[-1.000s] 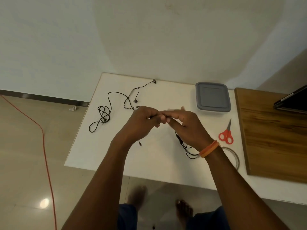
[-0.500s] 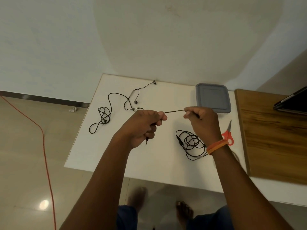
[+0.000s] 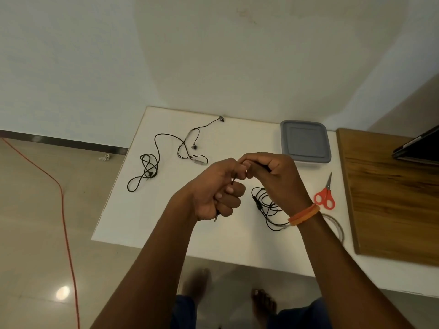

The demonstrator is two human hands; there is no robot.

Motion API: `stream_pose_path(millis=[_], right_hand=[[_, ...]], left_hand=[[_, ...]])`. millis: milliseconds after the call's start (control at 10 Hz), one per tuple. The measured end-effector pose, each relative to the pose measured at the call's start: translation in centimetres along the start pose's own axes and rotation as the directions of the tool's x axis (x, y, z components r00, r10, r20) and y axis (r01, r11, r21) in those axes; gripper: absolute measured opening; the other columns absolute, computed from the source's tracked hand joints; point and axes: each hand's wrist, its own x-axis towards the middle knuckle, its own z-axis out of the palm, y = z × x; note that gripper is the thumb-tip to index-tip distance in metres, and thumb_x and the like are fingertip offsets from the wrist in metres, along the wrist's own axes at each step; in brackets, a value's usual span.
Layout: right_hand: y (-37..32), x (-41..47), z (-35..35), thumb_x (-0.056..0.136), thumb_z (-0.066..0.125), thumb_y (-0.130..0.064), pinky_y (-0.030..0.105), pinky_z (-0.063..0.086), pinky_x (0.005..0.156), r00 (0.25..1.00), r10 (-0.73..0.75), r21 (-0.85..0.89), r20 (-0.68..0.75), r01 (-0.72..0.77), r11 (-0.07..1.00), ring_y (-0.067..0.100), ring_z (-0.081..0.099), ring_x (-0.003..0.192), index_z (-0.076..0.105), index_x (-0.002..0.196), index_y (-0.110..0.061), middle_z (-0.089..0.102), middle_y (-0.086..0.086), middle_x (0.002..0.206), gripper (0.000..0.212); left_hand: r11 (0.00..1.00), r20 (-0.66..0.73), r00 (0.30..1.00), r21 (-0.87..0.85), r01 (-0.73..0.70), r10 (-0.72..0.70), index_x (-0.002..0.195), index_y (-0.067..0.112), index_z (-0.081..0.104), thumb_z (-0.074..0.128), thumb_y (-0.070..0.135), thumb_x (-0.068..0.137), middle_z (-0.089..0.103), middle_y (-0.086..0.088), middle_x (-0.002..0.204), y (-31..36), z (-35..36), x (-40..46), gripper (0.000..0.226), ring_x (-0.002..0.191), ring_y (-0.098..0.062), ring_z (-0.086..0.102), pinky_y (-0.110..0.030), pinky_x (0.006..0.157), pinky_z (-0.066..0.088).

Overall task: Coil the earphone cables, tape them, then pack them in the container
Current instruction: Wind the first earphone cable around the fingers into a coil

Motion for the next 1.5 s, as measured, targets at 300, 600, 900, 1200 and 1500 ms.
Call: stream_pose_path(millis=[300,600,900,1200,1500], right_hand=[[-0.5,0.0,0.1,0.078,0.077,-0.012,0.034,0.057,0.069,0.992,0.075,0.073,-0.100,-0.067,0.995,0.015,0.070,0.076,0.078,0.080,-0.013,0.074,-0.003,0.077,0.002],[-2.9,0.7,4.8,0.089,0.050,0.009,0.002,0.046,0.078,0.713,-0.158,0.671,-0.684,0.699,0.249,-0.009,0.044,0.126,0.069,0.109,-0.006,0.063,0.007,0.121,0.031],[-0.6,-0.5,1.3,0.092,0.062,-0.014,0.016,0.038,0.055,0.949,0.240,0.034,0.203,-0.252,0.967,0.005,0.049,0.048,0.068,0.068,-0.001,0.058,0.000,0.051,0.029],[-1.5,-0.7,1.8,0.089,0.066,-0.030,0.050,0.052,0.061,0.914,0.216,-0.072,0.344,-0.203,0.976,0.040,0.059,0.062,0.077,0.097,-0.023,0.067,0.008,0.065,0.015],[-1.9,-0.1,0.0,0.084,0.065,-0.008,0.037,0.055,0.066,0.966,0.108,-0.138,0.236,-0.077,0.987,0.015,0.066,0.065,0.077,0.080,-0.013,0.069,-0.008,0.065,0.014]], left_hand=[[0.992,0.297,0.953,0.126,0.013,-0.050,0.103,0.011,0.058,0.035,0.017,0.104,0.055,-0.009,0.079,-0.9,0.3,0.1,0.023,0.036,-0.002,0.025,-0.011,0.038,0.020],[0.890,0.535,0.732,-0.092,-0.446,0.422,0.148,0.019,0.036,0.032,-0.020,0.092,0.049,-0.015,0.140,-1.3,2.0,-0.5,0.069,0.102,-0.031,0.068,-0.030,0.078,0.059],[0.728,-0.100,0.741,-0.140,-0.671,0.664,0.148,0.056,0.018,0.045,-0.022,0.071,0.011,0.003,0.164,0.1,0.6,-0.5,0.113,0.145,-0.031,0.030,-0.027,0.100,0.047],[0.645,-0.337,0.550,0.418,-0.640,0.764,0.151,0.053,0.001,0.030,-0.024,0.080,0.005,0.018,0.163,0.1,-0.3,0.3,0.109,0.142,-0.005,0.025,-0.008,0.083,0.048],[0.751,-0.216,0.773,0.491,-0.441,0.596,0.150,0.028,0.029,0.032,0.003,0.104,0.056,-0.003,0.134,-1.7,0.0,1.7,0.053,0.103,-0.029,0.069,-0.028,0.063,0.059]])
